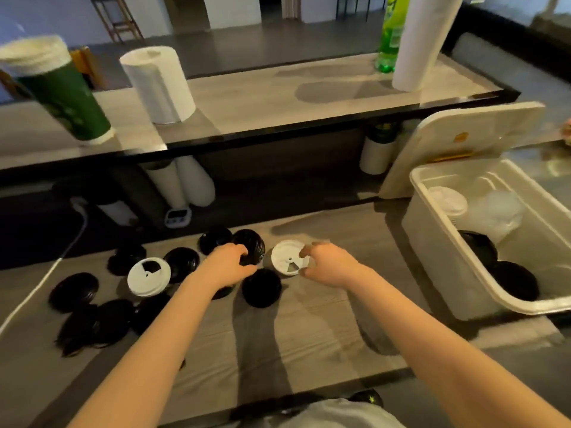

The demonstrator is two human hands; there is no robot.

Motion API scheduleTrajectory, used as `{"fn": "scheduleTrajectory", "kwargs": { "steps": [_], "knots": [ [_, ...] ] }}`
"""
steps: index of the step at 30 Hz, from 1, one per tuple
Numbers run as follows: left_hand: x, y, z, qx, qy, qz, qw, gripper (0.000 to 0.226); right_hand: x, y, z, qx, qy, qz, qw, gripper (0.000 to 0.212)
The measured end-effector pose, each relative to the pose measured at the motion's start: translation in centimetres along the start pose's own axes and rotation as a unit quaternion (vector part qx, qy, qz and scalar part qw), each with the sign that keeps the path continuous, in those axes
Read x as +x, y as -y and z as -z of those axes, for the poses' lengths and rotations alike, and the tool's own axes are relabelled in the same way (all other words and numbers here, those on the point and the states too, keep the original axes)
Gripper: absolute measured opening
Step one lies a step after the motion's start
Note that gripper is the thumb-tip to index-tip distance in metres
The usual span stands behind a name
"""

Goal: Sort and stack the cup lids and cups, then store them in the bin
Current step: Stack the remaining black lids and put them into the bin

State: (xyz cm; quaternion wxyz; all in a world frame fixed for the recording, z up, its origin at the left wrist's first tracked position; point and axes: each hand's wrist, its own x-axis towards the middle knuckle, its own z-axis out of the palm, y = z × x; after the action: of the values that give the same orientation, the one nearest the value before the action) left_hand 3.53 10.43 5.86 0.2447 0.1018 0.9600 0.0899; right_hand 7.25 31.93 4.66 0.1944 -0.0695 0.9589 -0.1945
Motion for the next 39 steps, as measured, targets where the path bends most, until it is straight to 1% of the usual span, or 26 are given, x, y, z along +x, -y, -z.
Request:
{"fn": "scheduleTrajectory", "kwargs": {
  "steps": [4,7,10,13,15,17,19,20,21,23,24,26,28,29,31,32,34,35,37,39],
  "knots": [
    [0.4,3.7,-1.8,0.005,0.009,-0.004,1.0,0.061,4.0,1.2,-4.6,-0.067,0.051,-0.037,0.996,0.063],
    [0.8,4.8,-3.0,0.019,0.017,-0.025,0.999,0.057,5.7,1.3,-6.3,-0.119,0.057,-0.079,0.988,0.079],
    [1.3,4.7,-3.8,0.009,0.015,-0.05,0.999,0.059,6.5,1.6,-7.1,-0.131,0.058,-0.088,0.986,0.086],
    [2.0,4.2,-3.9,-0.011,0.016,-0.072,0.997,0.06,7.0,1.5,-8.0,-0.114,0.072,-0.096,0.986,0.077],
    [2.4,3.9,-3.9,-0.03,0.013,-0.08,0.996,0.059,7.2,1.1,-8.6,-0.109,0.033,-0.091,0.989,0.067],
    [2.8,3.8,-3.9,-0.055,0.006,-0.084,0.995,0.058,7.2,0.6,-8.6,-0.138,-0.017,-0.078,0.987,0.056],
    [3.3,3.7,-4.0,-0.095,0.001,-0.081,0.992,0.058,7.0,0.4,-8.6,-0.167,-0.047,-0.062,0.983,0.047],
    [3.5,3.7,-3.9,-0.115,-0.002,-0.079,0.99,0.058,7.0,0.3,-8.6,-0.164,-0.064,-0.058,0.983,0.044],
    [3.6,3.7,-3.9,-0.136,-0.006,-0.076,0.988,0.058,7.0,0.3,-8.5,-0.147,-0.087,-0.058,0.984,0.041],
    [3.9,3.7,-3.8,-0.173,-0.018,-0.068,0.982,0.059,6.9,0.5,-8.1,-0.077,-0.153,-0.063,0.983,0.038],
    [4.0,3.7,-3.7,-0.187,-0.023,-0.065,0.98,0.059,6.8,0.8,-7.9,-0.029,-0.189,-0.066,0.979,0.036],
    [4.1,3.7,-3.5,-0.213,-0.031,-0.063,0.975,0.062,6.6,1.6,-7.4,0.093,-0.229,-0.085,0.965,0.034],
    [4.2,3.7,-3.0,-0.25,-0.039,-0.059,0.966,0.064,6.3,2.6,-6.6,0.227,-0.216,-0.106,0.944,0.036],
    [4.1,3.7,-2.7,-0.27,-0.046,-0.058,0.96,0.064,6.1,3.1,-6.1,0.297,-0.198,-0.102,0.929,0.034],
    [3.7,3.8,-2.2,-0.311,-0.062,-0.064,0.946,0.062,5.2,4.4,-5.2,0.426,-0.164,-0.073,0.887,0.029],
    [3.4,4.1,-1.9,-0.331,-0.073,-0.069,0.938,0.061,4.7,5.0,-4.8,0.474,-0.15,-0.064,0.865,0.025],
    [2.6,5.4,-1.6,-0.356,-0.107,-0.078,0.925,0.056,4.0,6.1,-4.4,0.533,-0.13,-0.061,0.834,0.019],
    [2.2,6.5,-1.6,-0.354,-0.129,-0.075,0.923,0.055,3.8,6.6,-4.4,0.547,-0.123,-0.062,0.825,0.018],
    [1.7,9.3,-1.8,-0.318,-0.178,-0.044,0.93,0.055,3.6,7.7,-4.5,0.56,-0.11,-0.062,0.819,0.019],
    [1.5,12.9,-2.1,-0.252,-0.209,0.013,0.945,0.06,3.7,9.0,-4.7,0.565,-0.098,-0.056,0.817,0.019]
  ]
}}
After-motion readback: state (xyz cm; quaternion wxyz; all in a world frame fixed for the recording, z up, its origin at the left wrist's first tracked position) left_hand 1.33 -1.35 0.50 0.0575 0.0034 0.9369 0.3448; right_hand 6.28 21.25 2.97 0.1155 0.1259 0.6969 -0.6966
